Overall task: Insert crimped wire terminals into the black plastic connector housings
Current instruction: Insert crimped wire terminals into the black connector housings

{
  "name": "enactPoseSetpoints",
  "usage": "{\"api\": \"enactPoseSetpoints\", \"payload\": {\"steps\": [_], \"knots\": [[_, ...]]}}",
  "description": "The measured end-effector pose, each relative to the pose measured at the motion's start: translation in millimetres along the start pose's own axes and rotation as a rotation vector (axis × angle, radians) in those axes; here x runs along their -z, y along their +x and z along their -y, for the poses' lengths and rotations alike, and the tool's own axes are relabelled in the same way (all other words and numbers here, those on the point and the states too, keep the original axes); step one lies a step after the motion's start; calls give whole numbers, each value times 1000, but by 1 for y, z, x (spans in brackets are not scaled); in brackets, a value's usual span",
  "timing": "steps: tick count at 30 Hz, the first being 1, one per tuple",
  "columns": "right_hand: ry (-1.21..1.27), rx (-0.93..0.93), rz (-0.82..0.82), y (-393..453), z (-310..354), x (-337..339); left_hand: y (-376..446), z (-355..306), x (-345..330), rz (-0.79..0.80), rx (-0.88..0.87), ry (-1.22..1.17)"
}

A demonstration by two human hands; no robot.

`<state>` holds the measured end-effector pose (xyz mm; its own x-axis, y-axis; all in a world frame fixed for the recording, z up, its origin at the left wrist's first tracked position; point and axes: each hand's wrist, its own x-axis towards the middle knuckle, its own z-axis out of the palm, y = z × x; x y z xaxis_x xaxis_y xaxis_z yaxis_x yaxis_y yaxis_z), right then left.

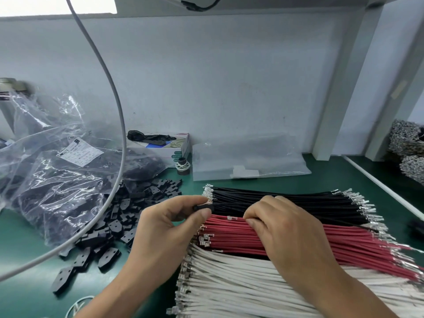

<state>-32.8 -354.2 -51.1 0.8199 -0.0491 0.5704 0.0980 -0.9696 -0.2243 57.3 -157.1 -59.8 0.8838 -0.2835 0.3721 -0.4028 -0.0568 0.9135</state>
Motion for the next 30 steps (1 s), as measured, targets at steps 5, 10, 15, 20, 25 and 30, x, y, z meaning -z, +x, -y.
{"api": "enactPoseSetpoints", "payload": {"steps": [5,10,15,20,25,30], "knots": [[229,59,-182,1,-4,7,1,-4,2,53,55,-223],[263,133,-248,0,1,9,0,-10,2,108,95,-344],[324,147,-259,1,6,11,1,-14,4,148,137,-364],[360,141,-288,0,10,14,2,-13,7,204,176,-365],[322,163,-273,1,10,17,4,-12,10,206,193,-394],[315,187,-259,-1,11,15,6,-10,11,209,206,-421]]}}
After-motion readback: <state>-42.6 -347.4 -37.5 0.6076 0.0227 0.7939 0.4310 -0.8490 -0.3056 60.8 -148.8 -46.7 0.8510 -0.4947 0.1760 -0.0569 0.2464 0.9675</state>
